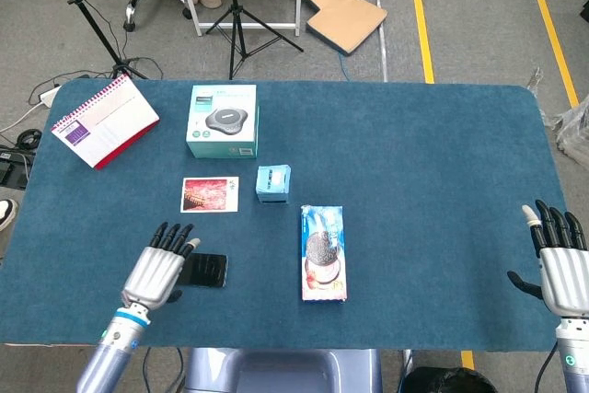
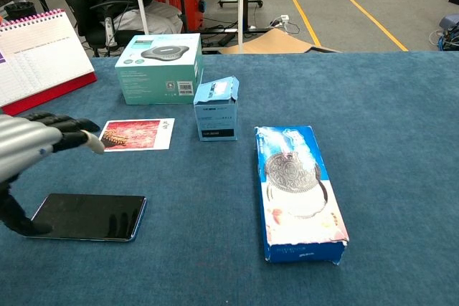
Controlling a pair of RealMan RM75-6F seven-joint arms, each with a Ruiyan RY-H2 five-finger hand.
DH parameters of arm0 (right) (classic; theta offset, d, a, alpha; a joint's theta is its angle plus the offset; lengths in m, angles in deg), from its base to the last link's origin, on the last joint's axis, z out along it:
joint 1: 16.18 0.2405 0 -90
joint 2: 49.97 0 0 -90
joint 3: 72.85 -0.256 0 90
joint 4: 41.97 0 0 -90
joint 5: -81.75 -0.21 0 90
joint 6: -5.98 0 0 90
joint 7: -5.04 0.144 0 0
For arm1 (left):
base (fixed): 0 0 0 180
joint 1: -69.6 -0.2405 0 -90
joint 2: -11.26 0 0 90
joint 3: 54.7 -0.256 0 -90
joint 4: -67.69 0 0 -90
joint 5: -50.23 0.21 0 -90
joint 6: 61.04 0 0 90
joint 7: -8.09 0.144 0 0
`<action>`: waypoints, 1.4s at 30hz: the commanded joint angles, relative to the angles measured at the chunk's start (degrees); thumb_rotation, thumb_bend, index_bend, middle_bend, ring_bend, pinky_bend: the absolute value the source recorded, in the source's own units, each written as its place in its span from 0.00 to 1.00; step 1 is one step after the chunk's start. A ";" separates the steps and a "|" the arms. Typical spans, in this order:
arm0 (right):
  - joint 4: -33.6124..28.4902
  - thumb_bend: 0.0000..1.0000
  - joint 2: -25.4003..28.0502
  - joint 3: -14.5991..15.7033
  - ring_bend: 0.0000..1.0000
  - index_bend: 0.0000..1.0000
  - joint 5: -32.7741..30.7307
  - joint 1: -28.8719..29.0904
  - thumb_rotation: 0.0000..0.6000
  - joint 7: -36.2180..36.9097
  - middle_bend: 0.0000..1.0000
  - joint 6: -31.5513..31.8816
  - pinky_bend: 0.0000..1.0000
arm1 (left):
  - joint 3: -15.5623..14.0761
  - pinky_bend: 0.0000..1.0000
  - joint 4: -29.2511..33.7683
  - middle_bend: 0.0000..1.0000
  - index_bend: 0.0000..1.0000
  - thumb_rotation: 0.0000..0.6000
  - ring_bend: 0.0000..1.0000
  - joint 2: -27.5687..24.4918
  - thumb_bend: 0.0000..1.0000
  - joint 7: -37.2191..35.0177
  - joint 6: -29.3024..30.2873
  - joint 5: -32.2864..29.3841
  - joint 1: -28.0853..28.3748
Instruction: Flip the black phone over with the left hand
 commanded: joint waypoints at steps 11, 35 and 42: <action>-0.03 0.00 -0.05 0.05 0.00 0.00 -0.20 0.05 1.00 -0.21 0.00 -0.26 0.00 | 2.37 0.00 -4.31 0.13 0.21 1.00 0.00 9.25 0.07 5.55 0.87 -10.69 6.32; 0.20 0.00 -0.49 0.06 0.00 0.01 -0.95 0.33 1.00 -1.32 0.00 -1.05 0.00 | -0.67 0.00 -14.42 0.16 0.23 1.00 0.00 16.24 0.11 5.90 2.96 -11.26 10.14; 0.06 0.00 -0.59 0.13 0.00 0.01 -1.09 0.33 1.00 -1.60 0.00 -1.17 0.00 | -1.15 0.00 -16.11 0.19 0.23 1.00 0.00 18.03 0.13 6.86 3.44 -11.68 11.07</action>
